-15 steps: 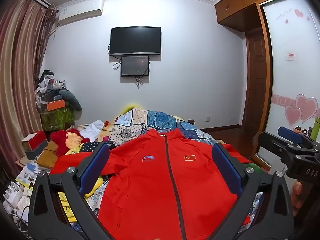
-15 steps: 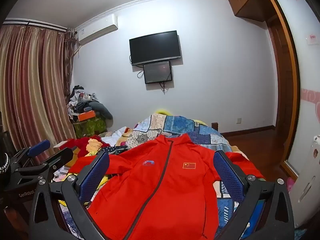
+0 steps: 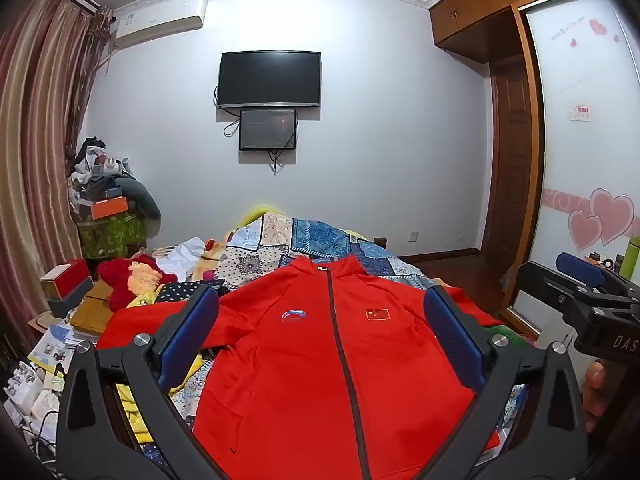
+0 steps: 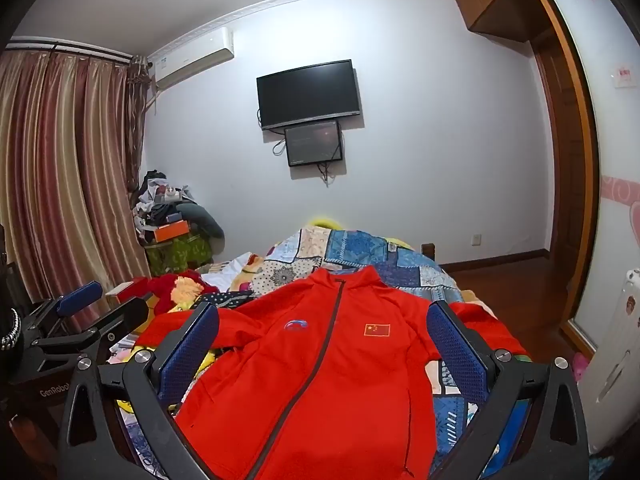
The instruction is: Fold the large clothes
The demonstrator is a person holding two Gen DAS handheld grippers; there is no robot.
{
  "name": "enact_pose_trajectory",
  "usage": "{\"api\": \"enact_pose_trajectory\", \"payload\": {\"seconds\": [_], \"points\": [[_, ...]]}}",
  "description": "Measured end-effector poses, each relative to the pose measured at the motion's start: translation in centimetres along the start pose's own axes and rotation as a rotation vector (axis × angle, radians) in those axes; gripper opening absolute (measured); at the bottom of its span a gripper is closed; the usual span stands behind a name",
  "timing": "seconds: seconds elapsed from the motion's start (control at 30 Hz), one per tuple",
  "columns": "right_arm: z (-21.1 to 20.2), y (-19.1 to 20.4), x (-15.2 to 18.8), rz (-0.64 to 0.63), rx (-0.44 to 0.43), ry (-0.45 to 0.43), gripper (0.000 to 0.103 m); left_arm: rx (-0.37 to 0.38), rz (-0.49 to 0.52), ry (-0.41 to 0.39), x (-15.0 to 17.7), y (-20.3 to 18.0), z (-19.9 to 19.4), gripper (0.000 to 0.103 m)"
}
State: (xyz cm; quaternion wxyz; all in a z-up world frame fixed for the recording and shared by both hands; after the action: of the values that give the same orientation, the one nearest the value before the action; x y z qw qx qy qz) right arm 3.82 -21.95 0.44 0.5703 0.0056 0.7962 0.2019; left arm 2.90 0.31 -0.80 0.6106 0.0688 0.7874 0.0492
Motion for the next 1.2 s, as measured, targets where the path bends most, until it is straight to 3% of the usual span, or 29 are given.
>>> {"api": "enact_pose_trajectory", "payload": {"seconds": [1.2], "points": [[-0.16,0.3,-0.04,-0.002,0.005,-0.001,0.103,0.013,0.001,0.004,-0.18,0.19,-0.49,0.103]]}}
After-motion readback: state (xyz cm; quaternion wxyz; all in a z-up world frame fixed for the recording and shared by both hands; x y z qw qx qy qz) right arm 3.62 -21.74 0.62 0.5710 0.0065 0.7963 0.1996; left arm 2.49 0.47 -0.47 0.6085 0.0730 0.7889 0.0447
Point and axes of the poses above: each gripper's, at about its wrist camera, not at the fingertips, and z roughly the way its jaws point, y to its left, x to its underside, the point moved 2 cm from there along z, roughly the way its jaws point, and after that the axes turned 11 degrees about z, right-handed, at the moved point
